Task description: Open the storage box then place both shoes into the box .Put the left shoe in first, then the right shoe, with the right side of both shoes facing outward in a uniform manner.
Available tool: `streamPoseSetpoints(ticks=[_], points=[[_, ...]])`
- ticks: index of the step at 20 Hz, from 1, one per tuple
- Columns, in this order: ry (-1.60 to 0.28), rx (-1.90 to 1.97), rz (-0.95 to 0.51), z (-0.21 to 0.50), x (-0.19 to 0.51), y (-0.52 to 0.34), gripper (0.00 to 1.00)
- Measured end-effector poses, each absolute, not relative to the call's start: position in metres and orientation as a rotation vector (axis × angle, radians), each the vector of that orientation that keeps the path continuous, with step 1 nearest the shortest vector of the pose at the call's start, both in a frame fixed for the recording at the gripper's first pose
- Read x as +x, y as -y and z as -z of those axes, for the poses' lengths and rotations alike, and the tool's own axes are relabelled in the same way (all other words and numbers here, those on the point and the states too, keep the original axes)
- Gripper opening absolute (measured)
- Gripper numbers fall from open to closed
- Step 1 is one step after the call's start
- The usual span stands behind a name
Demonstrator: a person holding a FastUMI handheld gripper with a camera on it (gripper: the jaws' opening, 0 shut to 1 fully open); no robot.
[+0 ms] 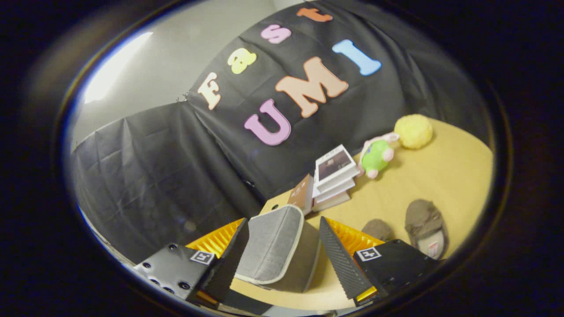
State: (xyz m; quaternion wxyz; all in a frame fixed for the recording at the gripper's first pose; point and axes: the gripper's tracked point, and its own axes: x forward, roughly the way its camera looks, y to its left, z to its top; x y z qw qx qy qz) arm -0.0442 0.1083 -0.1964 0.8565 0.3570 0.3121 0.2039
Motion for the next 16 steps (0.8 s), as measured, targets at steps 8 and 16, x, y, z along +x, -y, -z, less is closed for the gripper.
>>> streamPoseSetpoints(ticks=[8,16], points=[[-0.979,1.067,-0.495,0.272,-0.091,-0.171,0.99],[-1.101,1.462,-0.518,0.282,-0.096,-0.212,0.81]])
